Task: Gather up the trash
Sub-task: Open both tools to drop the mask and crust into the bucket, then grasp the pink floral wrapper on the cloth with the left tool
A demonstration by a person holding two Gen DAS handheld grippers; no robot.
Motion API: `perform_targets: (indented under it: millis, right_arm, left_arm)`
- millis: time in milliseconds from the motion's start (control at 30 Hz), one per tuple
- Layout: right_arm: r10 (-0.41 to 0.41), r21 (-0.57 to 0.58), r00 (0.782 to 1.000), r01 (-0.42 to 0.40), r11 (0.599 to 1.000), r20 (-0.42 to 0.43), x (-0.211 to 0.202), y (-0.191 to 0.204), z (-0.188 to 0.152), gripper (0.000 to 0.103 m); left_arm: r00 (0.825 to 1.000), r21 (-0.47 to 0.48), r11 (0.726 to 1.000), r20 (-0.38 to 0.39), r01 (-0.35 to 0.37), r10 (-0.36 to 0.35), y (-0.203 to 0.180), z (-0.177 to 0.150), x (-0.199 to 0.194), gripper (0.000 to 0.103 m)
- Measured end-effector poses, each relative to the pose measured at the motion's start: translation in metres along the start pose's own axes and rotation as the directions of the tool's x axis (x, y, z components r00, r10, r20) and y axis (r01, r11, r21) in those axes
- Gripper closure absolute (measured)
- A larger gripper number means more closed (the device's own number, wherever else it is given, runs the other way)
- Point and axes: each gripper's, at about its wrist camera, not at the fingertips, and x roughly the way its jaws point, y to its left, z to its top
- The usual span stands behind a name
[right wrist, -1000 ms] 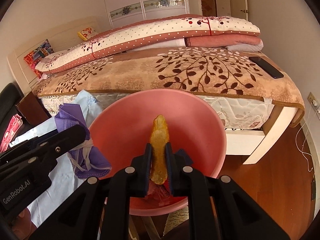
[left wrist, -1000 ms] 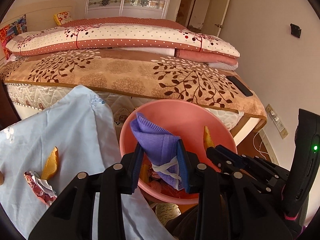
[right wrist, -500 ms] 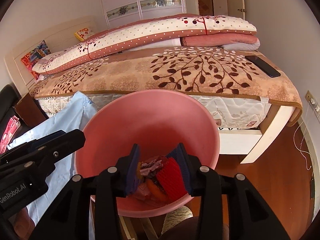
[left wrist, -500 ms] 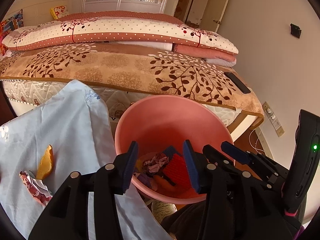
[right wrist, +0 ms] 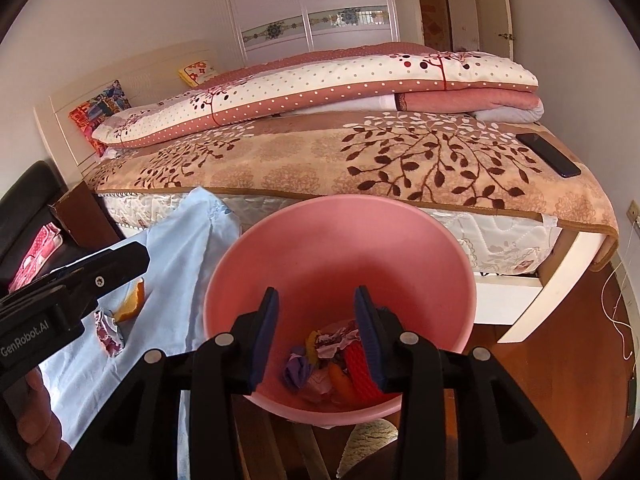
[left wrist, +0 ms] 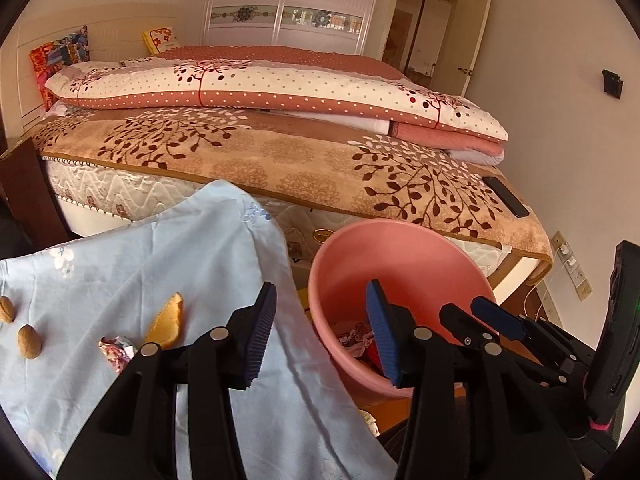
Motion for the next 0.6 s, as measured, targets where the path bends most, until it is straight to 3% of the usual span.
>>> perform_targets:
  millis: [233, 400, 600]
  right_arm:
    - [0.056, -0.033, 0.998, -0.056, 0.998, 0.007, -0.005, 0.025, -0.002, 0.064]
    - [0.106, -0.078, 0.994, -0.105, 0.991, -0.001, -0.005, 0.047, -0.004, 0.064]
    - [0.145, -0.125, 0.989, -0.147, 0.981, -0.025, 0.001, 0.070, -0.008, 0.064]
  left_arm:
    - [0.990, -0.080, 0.987, 0.018, -0.136, 0.138, 0.046, -0.012, -0.023, 0.056]
    - [0.972, -0.192, 0.953, -0.032, -0.235, 0.234, 0.093, -0.032, -0.029, 0.056]
    - [0.960, -0.310, 0.910, -0.135, -0.275, 0.244, 0.133, -0.054, -0.017, 0.056]
